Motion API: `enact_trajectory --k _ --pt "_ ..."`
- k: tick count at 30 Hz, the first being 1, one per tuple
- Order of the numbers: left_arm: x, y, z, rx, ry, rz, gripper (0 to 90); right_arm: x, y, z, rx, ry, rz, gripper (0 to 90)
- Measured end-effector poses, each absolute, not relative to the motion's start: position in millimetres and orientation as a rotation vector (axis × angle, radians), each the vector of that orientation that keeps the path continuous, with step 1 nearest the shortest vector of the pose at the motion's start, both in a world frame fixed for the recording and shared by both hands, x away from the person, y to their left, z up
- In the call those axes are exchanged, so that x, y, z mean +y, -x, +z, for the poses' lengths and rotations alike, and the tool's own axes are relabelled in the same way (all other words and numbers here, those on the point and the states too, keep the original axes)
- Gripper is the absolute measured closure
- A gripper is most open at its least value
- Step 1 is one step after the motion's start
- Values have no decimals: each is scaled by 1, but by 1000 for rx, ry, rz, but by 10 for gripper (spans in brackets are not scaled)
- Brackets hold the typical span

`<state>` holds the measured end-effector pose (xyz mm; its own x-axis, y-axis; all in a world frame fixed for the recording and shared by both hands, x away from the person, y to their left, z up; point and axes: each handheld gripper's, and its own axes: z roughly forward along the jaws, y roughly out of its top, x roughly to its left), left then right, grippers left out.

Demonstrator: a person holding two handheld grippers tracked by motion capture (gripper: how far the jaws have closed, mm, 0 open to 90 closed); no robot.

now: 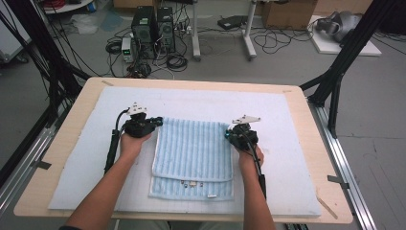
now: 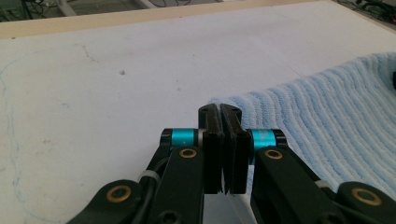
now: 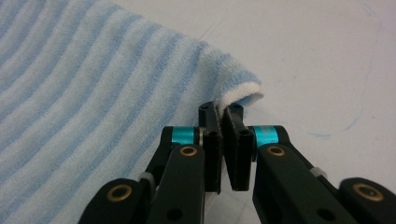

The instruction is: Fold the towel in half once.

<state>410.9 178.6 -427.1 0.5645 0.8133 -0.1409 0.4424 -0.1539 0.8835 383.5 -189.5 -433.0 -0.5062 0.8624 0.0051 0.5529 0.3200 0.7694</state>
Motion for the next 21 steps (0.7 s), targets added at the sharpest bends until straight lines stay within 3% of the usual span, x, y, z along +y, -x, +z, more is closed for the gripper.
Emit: enact_trajectory --k 10,12,13,16,18,21 --pt "177 -415 -430 1031 -1782 506 857 -182 -396 -435 2163 -1258 979 864" --pt "177 -415 -431 1083 -1770 506 695 -180 -397 -437 2175 -1257 957 830" --pt "178 -415 -431 1097 -1762 485 618 -179 -396 -437 2171 -1262 952 758" --pt "177 -413 -431 1106 -1784 460 470 -180 -394 -435 2159 -1285 962 626" --pt "178 -411 -428 1126 -1764 433 396 -183 -392 -431 2144 -1301 982 574" --pt "182 -406 -418 1119 -1727 438 363 -185 -384 -423 2120 -1297 1010 506"
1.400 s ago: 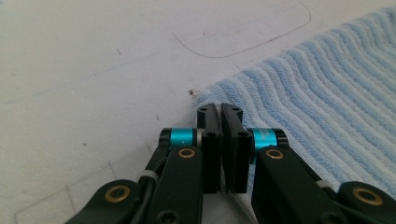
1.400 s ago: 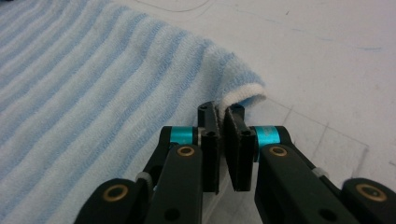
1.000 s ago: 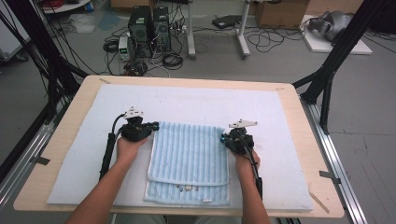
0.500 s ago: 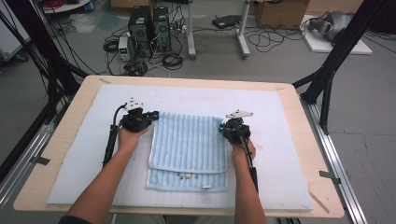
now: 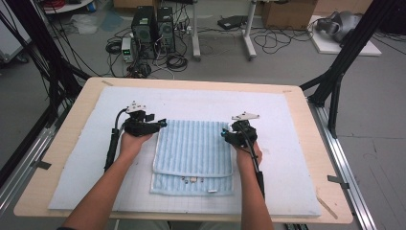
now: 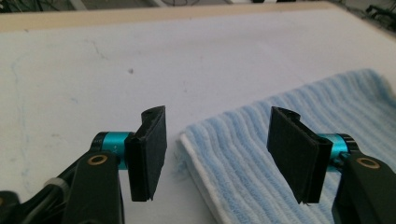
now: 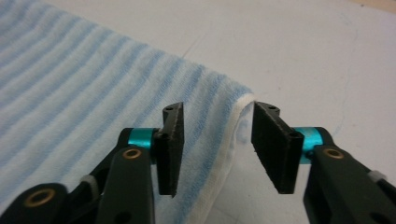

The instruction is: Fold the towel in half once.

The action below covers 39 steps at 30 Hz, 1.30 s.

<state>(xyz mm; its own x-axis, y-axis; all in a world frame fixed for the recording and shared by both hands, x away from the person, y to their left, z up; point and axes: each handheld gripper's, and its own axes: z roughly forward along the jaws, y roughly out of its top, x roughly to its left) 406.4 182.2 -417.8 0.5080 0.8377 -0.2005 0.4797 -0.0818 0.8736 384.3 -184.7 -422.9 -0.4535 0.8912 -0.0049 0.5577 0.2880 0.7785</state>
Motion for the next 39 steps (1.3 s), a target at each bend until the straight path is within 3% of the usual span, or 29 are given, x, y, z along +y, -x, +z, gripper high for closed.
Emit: enact_trajectory --k 4,12,22,39 --pt "189 -396 -408 1113 -1721 393 333 -188 -371 -412 2102 -1289 1079 459" --pt "195 -365 -401 1036 -1706 335 277 -198 -346 -402 2113 -1224 1165 479" --pt "201 -328 -416 986 -1758 311 275 -204 -306 -405 2113 -1181 1195 491" --pt "197 -284 -440 998 -1896 245 460 -208 -255 -424 2134 -1153 1193 480"
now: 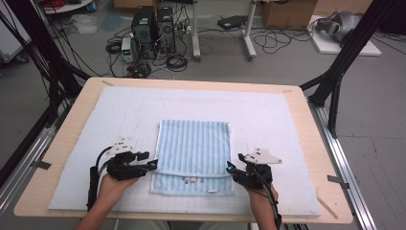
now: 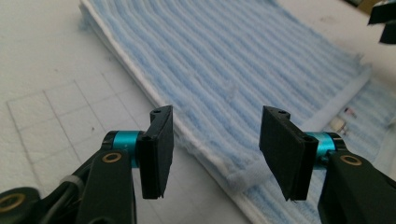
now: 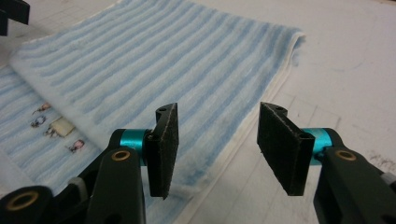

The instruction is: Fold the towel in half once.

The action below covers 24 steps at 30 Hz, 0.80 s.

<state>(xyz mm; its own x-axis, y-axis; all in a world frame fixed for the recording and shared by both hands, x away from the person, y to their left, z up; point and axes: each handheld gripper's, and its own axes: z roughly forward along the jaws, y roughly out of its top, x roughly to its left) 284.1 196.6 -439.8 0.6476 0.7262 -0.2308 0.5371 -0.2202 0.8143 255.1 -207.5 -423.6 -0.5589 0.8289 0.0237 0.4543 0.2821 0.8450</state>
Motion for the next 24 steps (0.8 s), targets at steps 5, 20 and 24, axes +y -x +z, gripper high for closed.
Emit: enact_trajectory --k 5,20,24 --pt "191 -280 -444 1011 -1919 239 493 -210 -248 -426 2123 -1155 1202 477" --pt "184 -273 -443 952 -1929 325 885 -210 -245 -430 2131 -1161 1197 478" --pt "187 -271 -439 945 -1868 304 887 -209 -245 -430 2123 -1163 1199 486"
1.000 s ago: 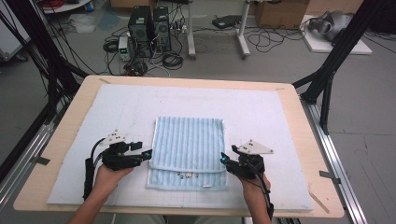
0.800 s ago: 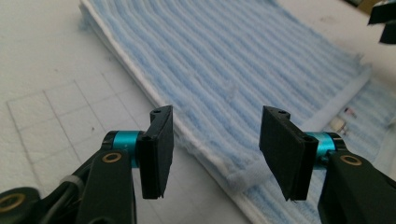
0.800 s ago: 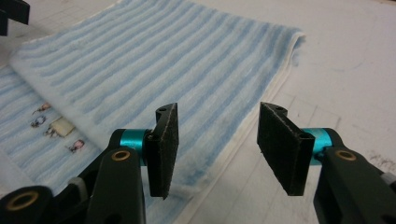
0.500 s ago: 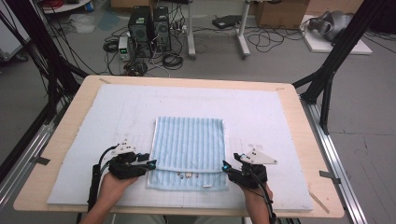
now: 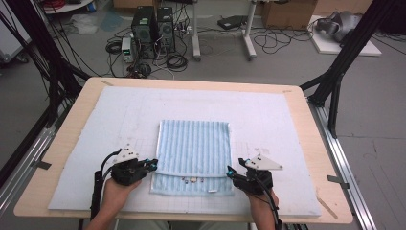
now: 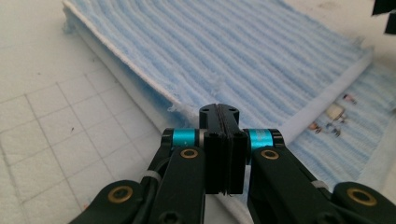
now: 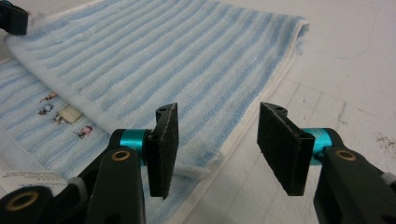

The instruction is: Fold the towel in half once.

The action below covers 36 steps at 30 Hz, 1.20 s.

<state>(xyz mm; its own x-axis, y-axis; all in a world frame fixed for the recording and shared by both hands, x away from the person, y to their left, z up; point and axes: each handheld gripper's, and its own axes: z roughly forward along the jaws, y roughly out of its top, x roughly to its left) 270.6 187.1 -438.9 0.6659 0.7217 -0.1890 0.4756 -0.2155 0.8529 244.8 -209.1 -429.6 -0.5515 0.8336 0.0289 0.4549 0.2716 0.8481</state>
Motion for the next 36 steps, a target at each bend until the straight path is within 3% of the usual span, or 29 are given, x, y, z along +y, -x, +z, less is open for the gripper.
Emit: enact_trajectory --k 12,15,18,25,26,27,29,31,33,36 --pt "189 -265 -435 932 -1805 258 890 -199 -245 -440 2242 -1172 1134 622" --pt "191 -265 -435 936 -1801 253 890 -195 -247 -445 2284 -1169 1098 715" --pt "192 -266 -436 942 -1792 238 890 -194 -247 -445 2284 -1154 1080 891" --pt "194 -263 -431 933 -1762 216 891 -196 -243 -439 2257 -1120 1085 895" --pt "195 -263 -431 937 -1762 217 891 -196 -242 -438 2255 -1115 1090 867" --pt "195 -262 -431 939 -1764 216 890 -196 -241 -437 2252 -1114 1100 758" --pt "195 -262 -432 937 -1762 215 891 -197 -239 -436 2260 -1097 1119 666" --pt "195 -262 -432 935 -1761 215 890 -196 -237 -439 2286 -1087 1135 624" --pt "194 -262 -432 936 -1763 215 890 -193 -237 -445 2320 -1071 1075 648" --pt "194 -262 -432 934 -1767 215 890 -193 -238 -447 2306 -1054 1064 855"
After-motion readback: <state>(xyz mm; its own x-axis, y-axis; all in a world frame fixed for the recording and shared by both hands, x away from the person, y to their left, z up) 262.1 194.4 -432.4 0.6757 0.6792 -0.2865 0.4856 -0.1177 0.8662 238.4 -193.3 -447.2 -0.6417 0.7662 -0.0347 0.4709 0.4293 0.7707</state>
